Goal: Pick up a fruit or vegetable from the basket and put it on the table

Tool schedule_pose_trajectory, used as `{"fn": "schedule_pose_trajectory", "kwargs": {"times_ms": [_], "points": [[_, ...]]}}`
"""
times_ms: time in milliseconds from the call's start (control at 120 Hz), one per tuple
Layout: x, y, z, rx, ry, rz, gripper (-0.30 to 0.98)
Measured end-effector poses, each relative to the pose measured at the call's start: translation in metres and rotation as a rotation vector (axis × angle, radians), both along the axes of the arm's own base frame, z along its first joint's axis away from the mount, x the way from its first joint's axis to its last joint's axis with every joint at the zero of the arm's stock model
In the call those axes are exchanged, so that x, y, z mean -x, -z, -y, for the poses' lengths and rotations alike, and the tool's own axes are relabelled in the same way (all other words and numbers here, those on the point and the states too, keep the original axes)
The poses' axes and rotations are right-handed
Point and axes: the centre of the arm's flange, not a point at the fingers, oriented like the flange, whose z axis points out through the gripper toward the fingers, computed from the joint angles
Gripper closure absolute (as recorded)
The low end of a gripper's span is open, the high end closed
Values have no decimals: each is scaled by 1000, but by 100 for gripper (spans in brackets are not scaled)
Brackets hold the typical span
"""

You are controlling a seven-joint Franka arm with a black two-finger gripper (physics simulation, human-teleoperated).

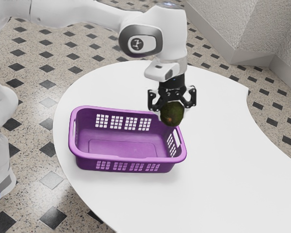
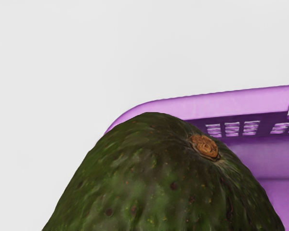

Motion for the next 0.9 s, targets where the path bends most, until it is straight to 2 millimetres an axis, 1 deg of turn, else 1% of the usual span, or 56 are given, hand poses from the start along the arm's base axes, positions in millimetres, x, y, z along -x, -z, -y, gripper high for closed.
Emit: {"fn": "schedule_pose_trajectory", "kwargs": {"times_ms": [100,183,258,350,408,550,608,733,767,792,900], "points": [[-24,0,32,-23,35,5,29],[-48,8,65,-39,69,8,28],[-70,24,94,-50,99,-4,28],[-84,48,122,-55,130,-21,28],[-93,58,135,-54,144,-23,28],[-120,73,161,-42,164,-10,28],[-125,77,168,-37,170,-5,28],[-128,79,170,-36,173,-3,28],[-128,80,170,-37,174,-4,20],[-128,80,171,-37,175,-4,16],[-122,78,181,-33,195,-7,8]]}}
